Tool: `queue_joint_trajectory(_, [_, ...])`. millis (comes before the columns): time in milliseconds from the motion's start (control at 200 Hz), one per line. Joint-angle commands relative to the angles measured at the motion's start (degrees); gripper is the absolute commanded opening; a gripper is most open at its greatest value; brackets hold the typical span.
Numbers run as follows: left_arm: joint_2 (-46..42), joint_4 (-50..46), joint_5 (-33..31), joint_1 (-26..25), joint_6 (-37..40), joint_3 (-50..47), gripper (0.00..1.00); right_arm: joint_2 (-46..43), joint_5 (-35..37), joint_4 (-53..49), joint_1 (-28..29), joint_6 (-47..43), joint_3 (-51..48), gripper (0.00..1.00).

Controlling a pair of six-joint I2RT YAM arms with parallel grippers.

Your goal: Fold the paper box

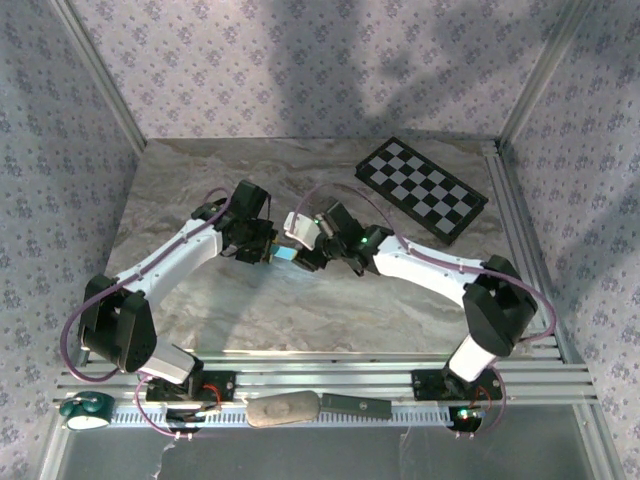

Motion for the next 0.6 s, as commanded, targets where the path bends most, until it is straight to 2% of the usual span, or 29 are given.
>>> queue_joint_trajectory(0, [0.45,-0.15,1.13,0.42,0.97,1.22,0.34,1.7,0.02,-2.13,0.64,-1.08,3.51,0.57])
queue_joint_trajectory(195, [0.38,0.16,1.47,0.43,0.97,1.27,0.34,5.31,-1.26,-4.81,0.71,-0.68,7.75,0.45])
queue_joint_trajectory(430, [0.4,0.47,1.57,0.6,1.28,1.39,0.34,8.06,-0.94,-6.29,1.27,-0.56,9.6,0.41])
queue_joint_trajectory(595, [0.76,0.72,2.03,0.65,1.36,1.38,0.33,9.03,-0.56,-6.93,1.14,-0.59,10.32,0.32])
